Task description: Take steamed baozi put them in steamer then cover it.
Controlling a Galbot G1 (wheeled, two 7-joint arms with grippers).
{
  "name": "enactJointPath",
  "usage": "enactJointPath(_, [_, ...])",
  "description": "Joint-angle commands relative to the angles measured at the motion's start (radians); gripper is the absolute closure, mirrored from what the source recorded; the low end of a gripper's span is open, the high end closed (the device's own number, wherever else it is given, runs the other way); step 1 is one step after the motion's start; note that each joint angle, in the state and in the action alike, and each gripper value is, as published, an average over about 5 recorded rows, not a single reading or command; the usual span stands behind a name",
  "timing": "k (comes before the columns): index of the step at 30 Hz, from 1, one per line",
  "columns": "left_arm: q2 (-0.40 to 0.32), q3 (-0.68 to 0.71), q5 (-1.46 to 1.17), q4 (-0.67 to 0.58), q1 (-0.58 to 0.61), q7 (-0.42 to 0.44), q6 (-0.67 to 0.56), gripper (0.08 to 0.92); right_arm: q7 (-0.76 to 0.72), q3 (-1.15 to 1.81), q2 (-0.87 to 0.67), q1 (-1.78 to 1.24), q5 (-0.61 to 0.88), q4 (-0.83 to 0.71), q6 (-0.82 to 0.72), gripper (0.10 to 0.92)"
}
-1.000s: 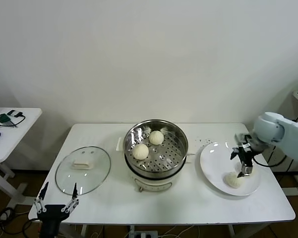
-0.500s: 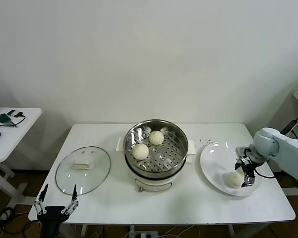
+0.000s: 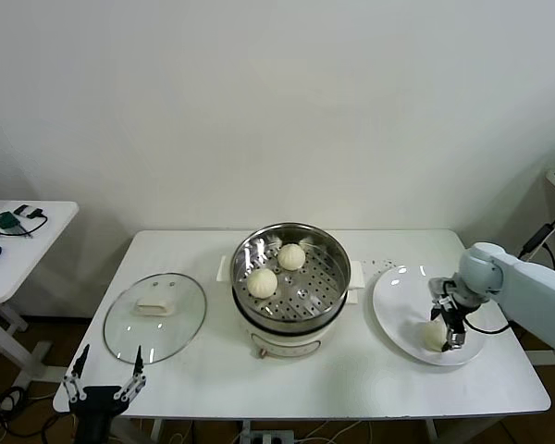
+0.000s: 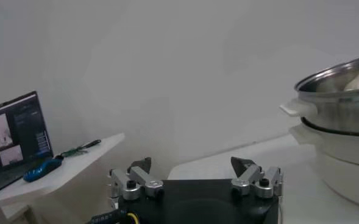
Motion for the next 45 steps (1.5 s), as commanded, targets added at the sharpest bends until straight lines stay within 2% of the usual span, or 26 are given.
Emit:
enactJointPath(1, [0.001, 0.0, -0.001, 0.0, 0.003, -0.001, -0.002, 0.177, -0.003, -0.003, 0.012, 0.002, -0.006, -0.013, 0.004, 0.334])
enactJointPath(6, [0.002, -0.003, -0.005, -0.005, 0.005, -0.001, -0.002, 0.177, -0.009, -0.039, 0.006, 0.071, 0.02, -0.012, 0.061, 0.362])
enactJointPath(13, [0.004, 0.002, -0.003, -0.009, 0.01, 0.003, 0.0, 0.177, -0.067, -0.223, 0.039, 0.417, -0.064, 0.04, 0.4, 0.361])
enactJointPath(18, [0.002, 0.015, 0.014, -0.01, 0.011, 0.006, 0.004, 0.177, -0.089, -0.398, 0.127, 0.706, -0.071, 0.115, 0.568, 0.355])
enactJointPath(23, [0.004, 0.018, 0.026, -0.015, 0.005, 0.012, 0.011, 0.177, -0.087, -0.429, 0.226, 0.841, -0.099, 0.177, 0.723, 0.355])
enactJointPath(33, [0.011, 0.024, 0.026, -0.007, 0.01, 0.015, 0.007, 0.177, -0.074, -0.36, 0.411, 0.803, -0.163, 0.329, 0.77, 0.355])
enactJointPath(45, [0.014, 0.023, 0.022, -0.001, 0.025, 0.014, -0.002, 0.177, -0.062, -0.376, 0.588, 0.62, -0.191, 0.328, 0.727, 0.347])
